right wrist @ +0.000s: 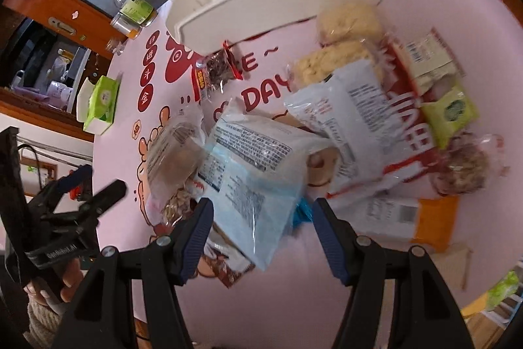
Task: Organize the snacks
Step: 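Lower both grippers into the pile of snack packets, then grasp the clear biscuit bag with the left gripper while the right gripper grasps the blue-label packet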
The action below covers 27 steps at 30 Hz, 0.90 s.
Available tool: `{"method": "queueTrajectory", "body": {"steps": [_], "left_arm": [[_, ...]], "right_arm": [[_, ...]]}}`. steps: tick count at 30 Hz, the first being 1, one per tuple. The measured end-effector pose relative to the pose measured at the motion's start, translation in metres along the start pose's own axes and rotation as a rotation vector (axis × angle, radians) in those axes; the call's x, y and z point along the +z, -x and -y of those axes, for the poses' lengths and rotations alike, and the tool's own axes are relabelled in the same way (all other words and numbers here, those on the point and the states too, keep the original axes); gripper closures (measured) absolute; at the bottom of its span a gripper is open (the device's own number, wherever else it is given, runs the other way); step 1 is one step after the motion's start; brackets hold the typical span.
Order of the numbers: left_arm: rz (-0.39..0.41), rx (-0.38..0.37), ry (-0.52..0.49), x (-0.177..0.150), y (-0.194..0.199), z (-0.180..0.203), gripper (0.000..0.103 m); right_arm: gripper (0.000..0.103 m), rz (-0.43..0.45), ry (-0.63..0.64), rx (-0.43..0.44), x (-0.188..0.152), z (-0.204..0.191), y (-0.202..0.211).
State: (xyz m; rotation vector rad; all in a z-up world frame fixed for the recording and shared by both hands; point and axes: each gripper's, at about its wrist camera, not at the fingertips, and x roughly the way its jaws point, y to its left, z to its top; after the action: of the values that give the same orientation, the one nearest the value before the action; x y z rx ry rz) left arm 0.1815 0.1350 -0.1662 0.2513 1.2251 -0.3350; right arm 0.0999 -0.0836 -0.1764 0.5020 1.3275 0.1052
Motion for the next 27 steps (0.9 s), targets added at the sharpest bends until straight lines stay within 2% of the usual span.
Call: {"method": "queueTrajectory", "body": {"steps": [3,10,12,16,19,22,24,27], "left_arm": [[-0.02,-0.007,-0.048,0.008,-0.021,0.009,0.001],[-0.088,0.008,-0.098,0.021,-0.062,0.021,0.001],[-0.109,0.01,-0.094,0.024,-0.072,0.02,0.001],[-0.134,-0.031,-0.058,0.026,-0.081,0.011,0.001],[-0.14,-0.062,-0.032,0.029,-0.085,0.005,0.001],[-0.155,-0.096,0.009,0.032,-0.092,-0.003,0.001],[-0.16,-0.118,0.027,0.034,-0.095,-0.006,0.003],[-0.141,-0.143,0.041,0.034,-0.094,-0.011,0.016]], "right_arm": [[0.038,-0.009,-0.024,0.021,0.005,0.004,-0.016],[0.038,0.028,-0.006,-0.021,0.021,0.003,-0.034],[0.038,0.03,0.007,-0.039,0.024,0.004,-0.039],[0.038,-0.004,0.019,-0.055,0.026,0.007,-0.053],[0.036,-0.004,0.0,0.013,0.028,0.012,-0.059],[0.036,0.018,0.02,0.016,0.03,0.008,-0.058],[0.039,0.052,0.048,-0.005,0.028,0.003,-0.055],[0.055,0.091,0.095,-0.03,0.025,-0.004,-0.048]]}}
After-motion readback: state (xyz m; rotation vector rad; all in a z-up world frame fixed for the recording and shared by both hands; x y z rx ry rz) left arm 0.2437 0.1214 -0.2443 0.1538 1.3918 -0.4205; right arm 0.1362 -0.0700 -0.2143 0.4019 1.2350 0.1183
